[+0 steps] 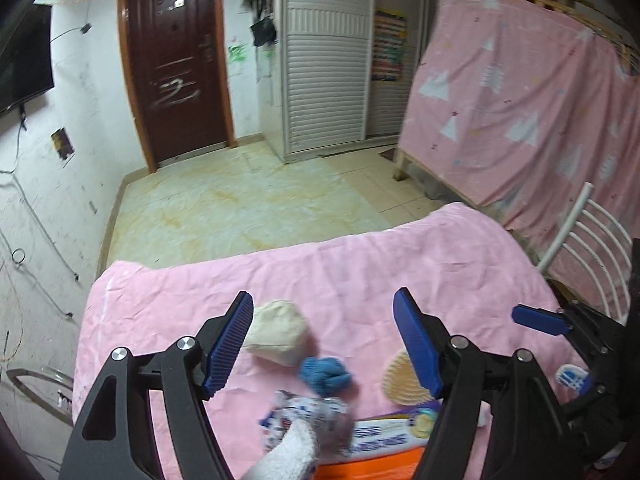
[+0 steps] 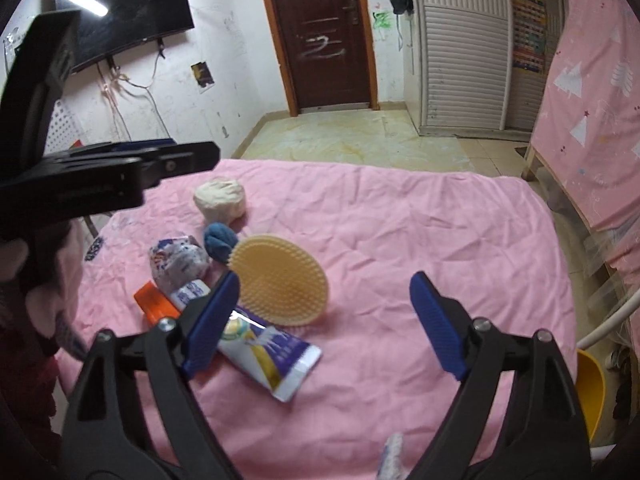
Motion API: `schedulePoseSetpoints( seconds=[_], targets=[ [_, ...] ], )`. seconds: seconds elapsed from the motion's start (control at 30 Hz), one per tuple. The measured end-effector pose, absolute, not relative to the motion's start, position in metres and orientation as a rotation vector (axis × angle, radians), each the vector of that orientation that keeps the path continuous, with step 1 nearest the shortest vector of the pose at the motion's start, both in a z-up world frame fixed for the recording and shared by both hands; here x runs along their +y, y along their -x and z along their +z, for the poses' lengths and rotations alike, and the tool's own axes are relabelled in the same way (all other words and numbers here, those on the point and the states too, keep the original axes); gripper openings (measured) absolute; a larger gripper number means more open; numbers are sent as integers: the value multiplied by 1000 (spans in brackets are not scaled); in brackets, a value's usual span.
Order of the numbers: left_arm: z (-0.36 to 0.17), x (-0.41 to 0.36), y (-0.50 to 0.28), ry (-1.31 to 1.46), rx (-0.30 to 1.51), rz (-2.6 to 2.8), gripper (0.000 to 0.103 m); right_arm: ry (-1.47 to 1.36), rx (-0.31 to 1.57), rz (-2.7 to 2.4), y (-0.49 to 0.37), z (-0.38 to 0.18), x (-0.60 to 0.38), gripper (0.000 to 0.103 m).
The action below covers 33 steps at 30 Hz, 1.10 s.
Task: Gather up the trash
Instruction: 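Grasp the white cloth ball with the left gripper while the right grasps the round beige brush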
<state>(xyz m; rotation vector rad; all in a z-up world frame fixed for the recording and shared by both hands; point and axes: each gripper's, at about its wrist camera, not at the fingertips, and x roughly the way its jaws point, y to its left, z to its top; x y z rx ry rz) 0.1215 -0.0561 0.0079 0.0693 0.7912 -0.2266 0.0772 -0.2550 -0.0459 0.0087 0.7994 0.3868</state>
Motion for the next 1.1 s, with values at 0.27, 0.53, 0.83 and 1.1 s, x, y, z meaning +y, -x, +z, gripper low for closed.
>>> schedulePoseSetpoints(
  seconds=[0.27,0.53,0.83,1.1],
  targets=[
    [-19,-26,-144,-26,852,-175,67,34,831,432,-93,-52,-221,91],
    [-48,-19,-159,-12,909,-169,68,77,878,435,-107,-67,-205,94],
    [-71,-22,-164,1,952,-200,68,97,916,428,-114,-81,-202,94],
    [-76,-35,-164,-18,961,-218,45,94,926,419,-114,-84,-200,65]
  ],
)
